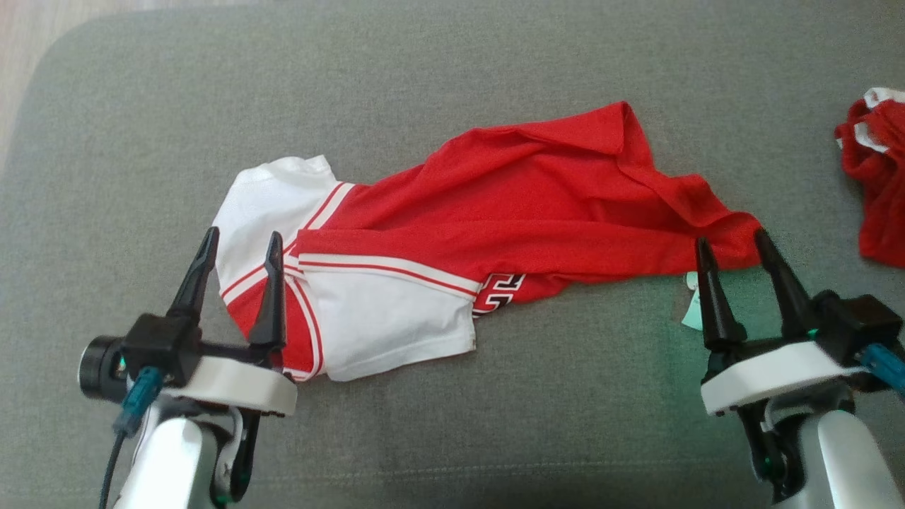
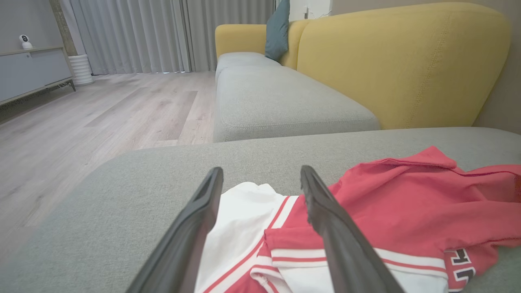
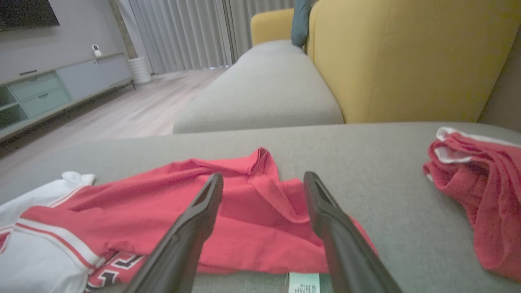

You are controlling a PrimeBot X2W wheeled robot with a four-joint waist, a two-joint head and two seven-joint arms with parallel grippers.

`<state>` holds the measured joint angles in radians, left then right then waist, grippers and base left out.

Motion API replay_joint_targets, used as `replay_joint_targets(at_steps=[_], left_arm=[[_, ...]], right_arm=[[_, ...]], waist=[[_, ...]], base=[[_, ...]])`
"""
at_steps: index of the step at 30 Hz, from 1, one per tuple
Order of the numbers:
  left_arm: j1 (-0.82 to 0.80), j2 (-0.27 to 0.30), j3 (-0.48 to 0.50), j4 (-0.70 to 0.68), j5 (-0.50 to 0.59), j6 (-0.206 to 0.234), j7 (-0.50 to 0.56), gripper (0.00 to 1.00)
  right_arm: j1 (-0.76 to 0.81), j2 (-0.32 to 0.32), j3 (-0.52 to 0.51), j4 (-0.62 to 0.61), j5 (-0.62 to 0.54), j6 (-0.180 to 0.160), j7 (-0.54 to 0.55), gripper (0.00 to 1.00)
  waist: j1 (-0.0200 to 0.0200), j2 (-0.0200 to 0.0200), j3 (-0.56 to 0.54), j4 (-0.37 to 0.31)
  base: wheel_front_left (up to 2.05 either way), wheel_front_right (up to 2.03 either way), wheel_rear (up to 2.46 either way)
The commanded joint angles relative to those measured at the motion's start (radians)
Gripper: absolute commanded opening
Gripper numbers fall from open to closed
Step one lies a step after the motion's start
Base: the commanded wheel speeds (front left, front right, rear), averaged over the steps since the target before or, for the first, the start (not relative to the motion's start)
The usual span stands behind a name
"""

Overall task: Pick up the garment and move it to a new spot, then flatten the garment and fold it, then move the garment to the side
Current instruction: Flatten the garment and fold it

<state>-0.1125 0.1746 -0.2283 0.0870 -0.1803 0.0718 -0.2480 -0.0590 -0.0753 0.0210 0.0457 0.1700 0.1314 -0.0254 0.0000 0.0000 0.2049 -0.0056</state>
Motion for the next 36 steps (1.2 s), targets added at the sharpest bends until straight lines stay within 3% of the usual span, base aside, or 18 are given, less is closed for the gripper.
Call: replay_joint_targets(at_steps=[1, 13, 21, 22, 23, 24, 36], left_arm=[[-0.038, 0.020, 0.030, -0.037, -0.005, 0.006, -0.003, 1.00], [-0.102, 0.011, 0.011, -0.033, -0.006, -0.005, -0.008, 1.00], [-0.124, 0.008, 0.005, -0.019, -0.006, -0.011, -0.012, 1.00], [-0.125, 0.009, 0.005, -0.019, -0.006, -0.011, -0.012, 1.00], [-0.125, 0.009, 0.006, -0.018, -0.005, -0.011, -0.012, 1.00], [-0.125, 0.010, 0.006, -0.018, -0.005, -0.011, -0.012, 1.00], [-0.118, 0.014, 0.007, -0.014, -0.004, -0.010, -0.013, 1.00]], right_arm=[[-0.018, -0.003, 0.017, -0.021, 0.009, -0.001, 0.006, 1.00], [-0.159, -0.061, -0.035, 0.207, 0.015, -0.001, 0.081, 1.00], [-0.214, -0.049, -0.022, 0.337, 0.014, -0.001, 0.235, 1.00], [-0.215, -0.048, -0.013, 0.344, 0.023, -0.001, 0.259, 0.80], [-0.216, -0.046, -0.006, 0.348, 0.037, -0.001, 0.283, 0.24], [-0.215, -0.046, -0.001, 0.350, 0.048, -0.001, 0.307, 0.00], [-0.116, -0.035, -0.018, 0.174, 0.107, -0.001, 0.387, 0.00]], waist=[[0.0000, 0.0000, 0.005, 0.002], [0.0000, 0.0000, 0.097, 0.028], [0.0000, 0.0000, 0.116, 0.037], [0.0000, 0.0000, 0.116, 0.037], [0.0000, 0.0000, 0.117, 0.036], [0.0000, 0.0000, 0.117, 0.035], [0.0000, 0.0000, 0.095, 0.022]], base=[[0.00, 0.00, 0.00], [0.00, 0.00, 0.00], [0.00, 0.00, 0.00], [0.00, 0.00, 0.00], [0.00, 0.00, 0.00], [0.00, 0.00, 0.00], [0.00, 0.00, 0.00]])
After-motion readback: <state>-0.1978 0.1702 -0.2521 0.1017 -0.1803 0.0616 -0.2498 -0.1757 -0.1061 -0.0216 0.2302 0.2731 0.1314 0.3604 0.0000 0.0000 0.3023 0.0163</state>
